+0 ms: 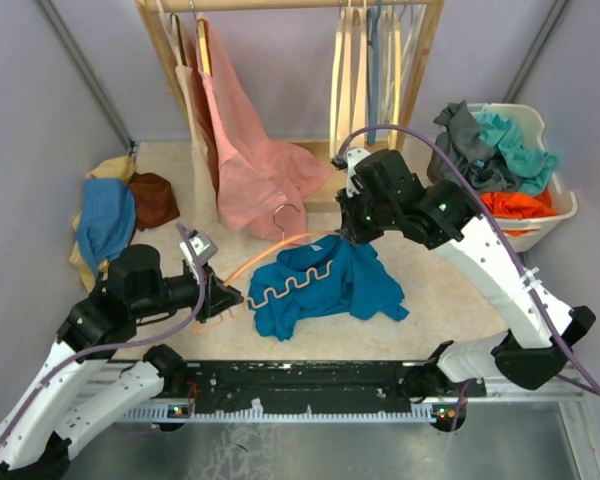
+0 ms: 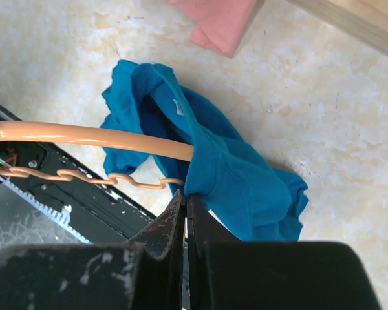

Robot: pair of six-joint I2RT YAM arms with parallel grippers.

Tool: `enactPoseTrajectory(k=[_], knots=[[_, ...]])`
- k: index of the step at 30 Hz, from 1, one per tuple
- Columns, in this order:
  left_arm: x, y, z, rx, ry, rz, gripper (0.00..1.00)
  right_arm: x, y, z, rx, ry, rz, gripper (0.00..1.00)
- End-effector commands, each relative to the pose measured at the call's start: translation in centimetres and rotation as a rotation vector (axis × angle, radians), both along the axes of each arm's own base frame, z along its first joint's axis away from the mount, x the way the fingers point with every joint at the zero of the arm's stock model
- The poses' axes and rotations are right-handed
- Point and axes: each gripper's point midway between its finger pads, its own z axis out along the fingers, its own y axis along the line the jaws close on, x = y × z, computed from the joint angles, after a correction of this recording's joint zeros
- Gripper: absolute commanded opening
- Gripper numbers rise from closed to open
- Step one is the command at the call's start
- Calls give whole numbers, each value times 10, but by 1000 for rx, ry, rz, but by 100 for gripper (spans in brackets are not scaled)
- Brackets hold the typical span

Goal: Place the t-shirt on the hanger

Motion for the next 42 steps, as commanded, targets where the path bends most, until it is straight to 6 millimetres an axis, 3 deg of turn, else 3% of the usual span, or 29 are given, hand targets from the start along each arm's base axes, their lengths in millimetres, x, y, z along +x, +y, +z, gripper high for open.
enactPoseTrajectory(k=[1, 7, 19, 27, 34, 42], knots=[[4, -10, 29, -76, -102, -45, 2, 3, 24, 40, 125, -86, 54, 0], [10, -11, 39, -73, -144, -42, 2, -6, 36, 50, 112, -94, 103, 0], [15, -5, 81, -80, -270, -32, 4, -14, -14, 33, -38, -115, -4, 0], [18, -17, 82, -107, -296, -80, 4, -21, -21, 66, 11, -164, 2, 0], [26, -25, 72, -110, -311, -96, 4, -26, -12, 90, 58, -185, 72, 0], [25, -29, 81, -133, -353, -121, 4, -22, 4, 113, 123, -215, 113, 0]])
